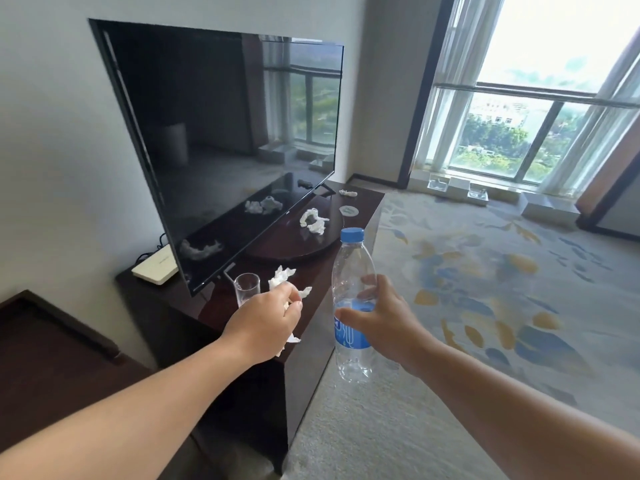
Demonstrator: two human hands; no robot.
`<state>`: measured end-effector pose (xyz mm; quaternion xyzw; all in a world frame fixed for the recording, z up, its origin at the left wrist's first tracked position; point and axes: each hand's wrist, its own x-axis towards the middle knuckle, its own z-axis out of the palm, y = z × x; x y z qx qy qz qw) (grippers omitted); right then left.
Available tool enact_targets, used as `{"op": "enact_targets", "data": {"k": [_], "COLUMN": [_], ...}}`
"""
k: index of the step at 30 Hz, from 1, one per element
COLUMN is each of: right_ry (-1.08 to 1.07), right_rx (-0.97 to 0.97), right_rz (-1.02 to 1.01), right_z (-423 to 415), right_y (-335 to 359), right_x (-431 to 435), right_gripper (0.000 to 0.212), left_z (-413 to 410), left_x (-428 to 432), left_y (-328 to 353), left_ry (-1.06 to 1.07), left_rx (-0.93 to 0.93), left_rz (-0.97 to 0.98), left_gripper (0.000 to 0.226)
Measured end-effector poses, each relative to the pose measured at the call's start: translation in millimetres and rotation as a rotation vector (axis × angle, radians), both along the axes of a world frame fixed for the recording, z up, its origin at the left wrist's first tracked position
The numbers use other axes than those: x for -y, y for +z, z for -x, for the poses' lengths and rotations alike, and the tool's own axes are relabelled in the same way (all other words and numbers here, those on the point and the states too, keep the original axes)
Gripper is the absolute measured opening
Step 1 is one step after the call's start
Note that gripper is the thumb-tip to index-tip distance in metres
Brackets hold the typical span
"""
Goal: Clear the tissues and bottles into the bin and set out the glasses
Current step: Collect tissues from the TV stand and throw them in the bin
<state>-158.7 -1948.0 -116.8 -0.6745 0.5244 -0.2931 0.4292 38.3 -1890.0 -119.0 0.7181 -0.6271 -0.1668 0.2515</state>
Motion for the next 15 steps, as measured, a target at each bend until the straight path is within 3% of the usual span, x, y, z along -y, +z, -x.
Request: {"op": "enact_targets", "data": {"k": [7,15], "right_ry": [0.029,0.062], "right_rx": [0.012,0.015], "right_rz": [-0.053,-0.109], "right_z": [42.0,31.0], "right_y": [-14.2,-34.7], "right_x": [64.5,116.9], "right_gripper": [0.051,0.050], "left_z": [41.0,32.6], "left_x": [47.7,86.8], "left_y": [-13.9,-36.8], "left_ry": [0.028,0.082], "left_rx": [-0.009,0.008], "left_rz": [-0.032,-0.139], "left_gripper": [0.017,0.017]}}
